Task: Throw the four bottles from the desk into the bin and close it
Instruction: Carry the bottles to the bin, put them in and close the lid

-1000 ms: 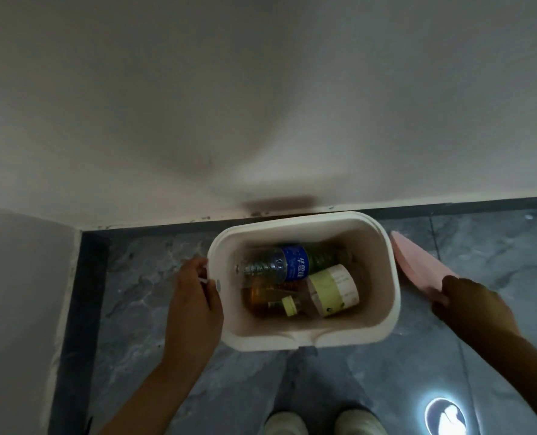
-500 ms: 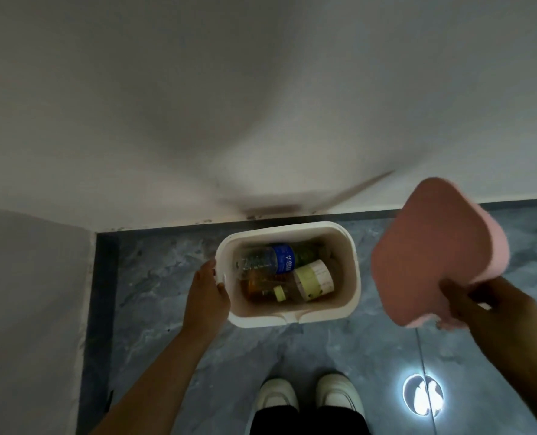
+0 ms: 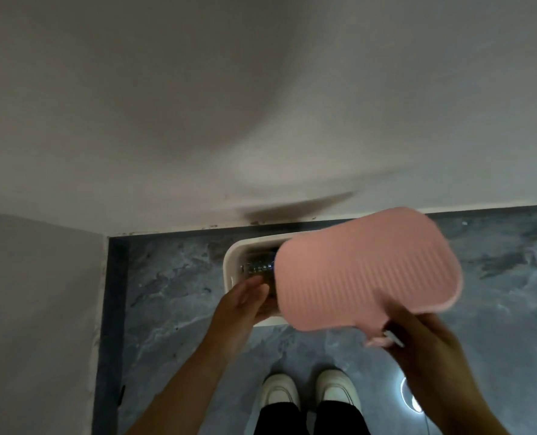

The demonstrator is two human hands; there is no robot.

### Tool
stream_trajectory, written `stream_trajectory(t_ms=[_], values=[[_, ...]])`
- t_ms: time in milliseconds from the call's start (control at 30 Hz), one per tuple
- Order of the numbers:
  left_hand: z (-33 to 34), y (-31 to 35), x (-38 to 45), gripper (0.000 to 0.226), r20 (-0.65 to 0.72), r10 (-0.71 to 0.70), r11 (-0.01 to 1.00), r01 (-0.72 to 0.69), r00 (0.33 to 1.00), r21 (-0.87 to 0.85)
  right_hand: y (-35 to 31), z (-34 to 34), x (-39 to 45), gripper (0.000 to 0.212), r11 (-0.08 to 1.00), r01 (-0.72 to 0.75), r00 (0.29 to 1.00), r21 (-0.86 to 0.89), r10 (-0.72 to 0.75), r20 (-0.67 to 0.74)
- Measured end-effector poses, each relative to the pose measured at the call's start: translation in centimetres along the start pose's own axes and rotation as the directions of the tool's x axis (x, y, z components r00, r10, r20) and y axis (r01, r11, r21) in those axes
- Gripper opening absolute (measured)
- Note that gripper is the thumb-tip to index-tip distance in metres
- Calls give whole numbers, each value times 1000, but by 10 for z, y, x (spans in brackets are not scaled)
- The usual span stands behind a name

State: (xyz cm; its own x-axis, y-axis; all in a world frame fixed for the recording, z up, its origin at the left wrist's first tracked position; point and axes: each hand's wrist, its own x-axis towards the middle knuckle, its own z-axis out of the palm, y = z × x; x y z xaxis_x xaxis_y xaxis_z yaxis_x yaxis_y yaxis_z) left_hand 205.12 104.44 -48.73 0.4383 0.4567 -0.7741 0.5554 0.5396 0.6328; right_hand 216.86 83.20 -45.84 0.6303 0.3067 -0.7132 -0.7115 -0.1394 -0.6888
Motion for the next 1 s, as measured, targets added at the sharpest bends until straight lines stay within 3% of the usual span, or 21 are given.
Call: stream_trajectory(t_ms=[67,200,300,400,500,633,1000], values=[[2,0,1,22,25,7,1000,-7,1000,-16,8,20,5,14,999,-50,997,22,48,56],[-10,-3,10,36,-78,41,999,-38,996,39,32,39,25,9,971,-191,981,145,182,71],[-22,-8,14,32,-139,79,995,-70,987,71,43,41,37,10,970,-216,976,109,216,15],[-33,-12,17,36,-168,101,991,-85,981,102,47,36,52,25,984,-154,982,93,163,-93],[-39,-14,22,39,-192,101,987,-75,976,142,47,30,63,41,982,-79,989,-170,55,-140],[-41,-19,29,41,-227,117,978,-72,967,197,49,30,70,54,830,2,987,-557,-92,-133],[-34,-38,41,39,-312,315,832,-103,896,545,55,30,83,62,568,118,963,-815,-265,-46]])
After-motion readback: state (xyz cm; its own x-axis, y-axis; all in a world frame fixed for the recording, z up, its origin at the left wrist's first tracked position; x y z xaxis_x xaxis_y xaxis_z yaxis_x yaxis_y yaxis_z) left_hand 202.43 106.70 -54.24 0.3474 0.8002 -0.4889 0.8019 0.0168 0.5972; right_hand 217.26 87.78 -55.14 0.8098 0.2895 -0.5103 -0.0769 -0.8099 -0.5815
